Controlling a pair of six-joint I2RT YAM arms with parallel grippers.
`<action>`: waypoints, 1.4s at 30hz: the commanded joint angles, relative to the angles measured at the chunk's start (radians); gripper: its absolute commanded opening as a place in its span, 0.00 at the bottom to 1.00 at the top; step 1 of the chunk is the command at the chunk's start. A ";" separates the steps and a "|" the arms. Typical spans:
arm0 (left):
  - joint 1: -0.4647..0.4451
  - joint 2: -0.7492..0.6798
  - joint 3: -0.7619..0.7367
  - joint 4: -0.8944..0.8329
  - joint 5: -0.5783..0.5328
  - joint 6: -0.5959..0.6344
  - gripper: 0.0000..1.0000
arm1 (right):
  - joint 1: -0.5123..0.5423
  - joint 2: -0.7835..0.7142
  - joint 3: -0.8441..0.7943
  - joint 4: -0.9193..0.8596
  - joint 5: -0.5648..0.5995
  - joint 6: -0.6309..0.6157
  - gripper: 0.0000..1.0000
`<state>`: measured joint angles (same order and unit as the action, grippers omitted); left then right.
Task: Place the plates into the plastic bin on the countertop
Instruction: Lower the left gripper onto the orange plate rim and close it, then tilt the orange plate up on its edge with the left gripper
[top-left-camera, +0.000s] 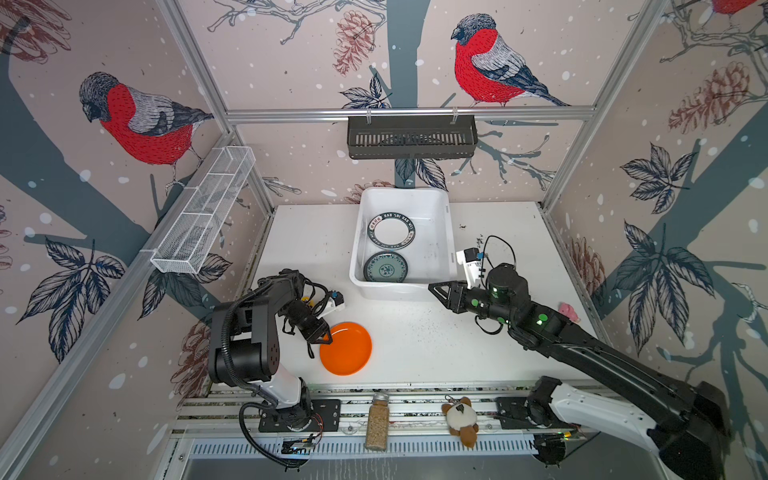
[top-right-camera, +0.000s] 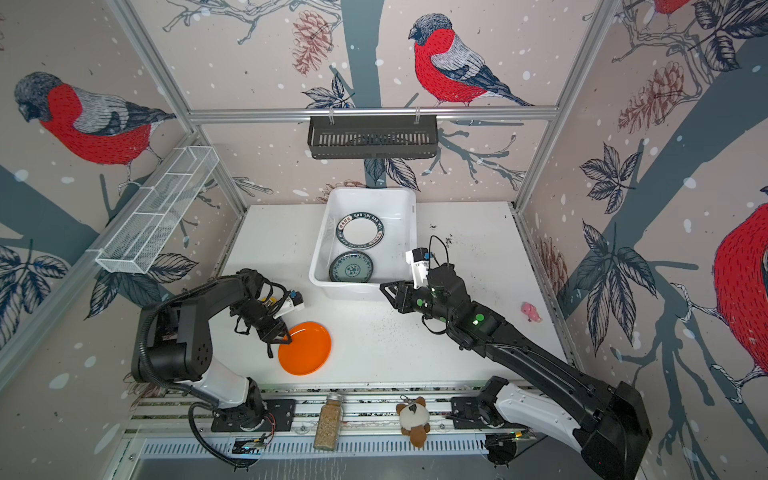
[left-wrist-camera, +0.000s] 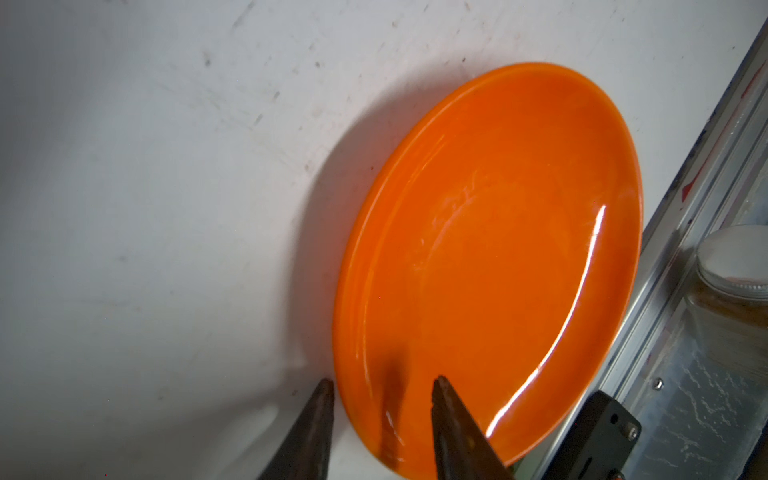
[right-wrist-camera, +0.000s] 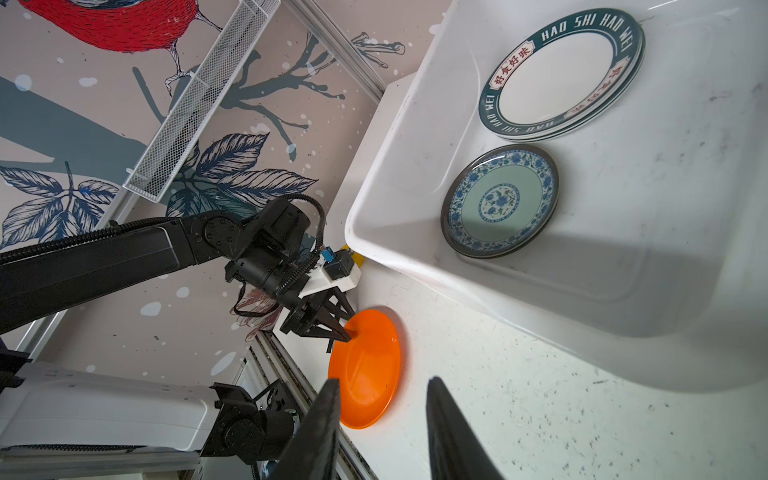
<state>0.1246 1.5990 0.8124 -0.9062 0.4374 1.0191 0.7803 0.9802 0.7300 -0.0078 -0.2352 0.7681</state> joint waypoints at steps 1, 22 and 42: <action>-0.001 0.008 0.001 0.009 0.016 0.007 0.35 | 0.002 -0.005 -0.006 0.043 0.007 0.014 0.37; -0.017 0.019 -0.004 0.043 0.038 -0.038 0.16 | 0.001 -0.043 -0.045 0.054 0.015 0.017 0.36; -0.017 -0.005 -0.005 0.059 0.040 -0.060 0.00 | -0.001 -0.057 -0.052 0.054 0.027 0.014 0.35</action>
<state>0.1089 1.5986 0.8085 -0.8680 0.4969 0.9447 0.7780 0.9272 0.6788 0.0082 -0.2241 0.7822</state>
